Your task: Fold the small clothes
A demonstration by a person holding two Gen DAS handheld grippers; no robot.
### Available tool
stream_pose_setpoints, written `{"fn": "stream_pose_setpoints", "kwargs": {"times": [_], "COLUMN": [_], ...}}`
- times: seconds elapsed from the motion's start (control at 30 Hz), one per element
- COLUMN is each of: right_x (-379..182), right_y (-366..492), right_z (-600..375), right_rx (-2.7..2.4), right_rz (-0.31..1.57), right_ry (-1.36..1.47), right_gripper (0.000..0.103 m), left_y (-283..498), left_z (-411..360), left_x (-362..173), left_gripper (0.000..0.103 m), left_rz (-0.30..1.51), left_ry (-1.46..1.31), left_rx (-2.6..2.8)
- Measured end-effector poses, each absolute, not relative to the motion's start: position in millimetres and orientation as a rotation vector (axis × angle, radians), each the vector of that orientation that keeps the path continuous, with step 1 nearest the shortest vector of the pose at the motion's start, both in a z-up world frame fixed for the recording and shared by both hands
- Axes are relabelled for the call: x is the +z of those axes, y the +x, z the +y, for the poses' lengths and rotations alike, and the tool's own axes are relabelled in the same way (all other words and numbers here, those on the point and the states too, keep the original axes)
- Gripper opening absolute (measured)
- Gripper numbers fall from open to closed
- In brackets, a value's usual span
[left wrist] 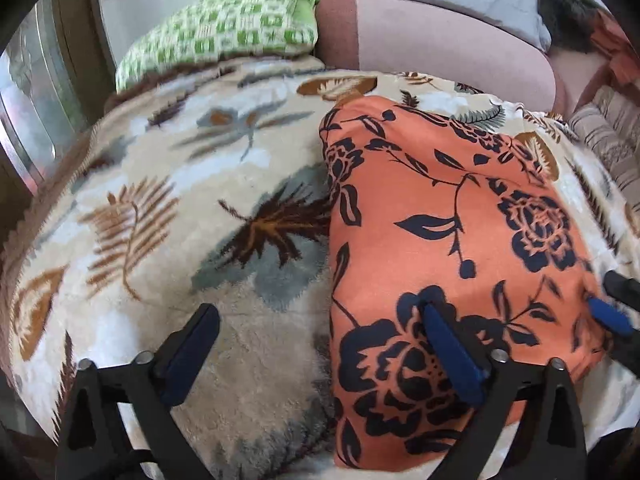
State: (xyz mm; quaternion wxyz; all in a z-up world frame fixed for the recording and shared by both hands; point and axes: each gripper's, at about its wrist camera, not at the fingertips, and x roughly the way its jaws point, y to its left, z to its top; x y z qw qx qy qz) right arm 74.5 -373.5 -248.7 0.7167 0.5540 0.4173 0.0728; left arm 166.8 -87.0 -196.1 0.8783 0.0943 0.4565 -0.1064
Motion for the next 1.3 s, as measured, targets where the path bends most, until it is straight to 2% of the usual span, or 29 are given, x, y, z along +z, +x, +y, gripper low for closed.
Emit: {"fn": "stream_pose_setpoints", "kwargs": {"times": [0.1, 0.2, 0.33, 0.57, 0.7, 0.83, 0.97, 1.07, 1.23, 1.3], "right_x": [-247, -238, -233, -214, -190, -179, -208, -200, -173, -168], "right_y": [73, 76, 74, 73, 64, 66, 82, 87, 99, 115], "right_z": [-367, -350, -338, -313, -300, -295, -297, -303, -316, -313], "right_rx": [0.128, 0.068, 0.051, -0.018, -0.063, -0.014, -0.033, -0.015, 0.064, 0.089], "right_rz": [0.931, 0.953, 0.936, 0.937, 0.885, 0.819, 0.955, 0.96, 0.808, 0.801], "right_ry": [1.146, 0.963, 0.839, 0.602, 0.455, 0.484, 0.512, 0.534, 0.61, 0.601], "right_gripper": [0.032, 0.026, 0.025, 0.025, 0.028, 0.028, 0.028, 0.028, 0.028, 0.028], "left_y": [161, 162, 155, 140, 123, 117, 129, 136, 134, 136], "left_z": [-89, -83, -88, -85, -90, -91, -91, -82, -74, -72], "left_x": [-200, -203, -202, -192, -179, -172, -195, -192, -181, -184], "left_gripper": [0.103, 0.103, 0.103, 0.103, 0.103, 0.103, 0.103, 0.103, 0.103, 0.103], "left_rz": [0.929, 0.968, 0.954, 0.947, 0.878, 0.843, 0.934, 0.966, 0.89, 0.902], "left_ry": [0.197, 0.128, 0.178, 0.216, 0.287, 0.304, 0.315, 0.225, 0.182, 0.166], "left_rx": [-0.21, -0.195, -0.185, -0.185, -0.177, -0.17, -0.184, -0.206, -0.223, -0.224]}}
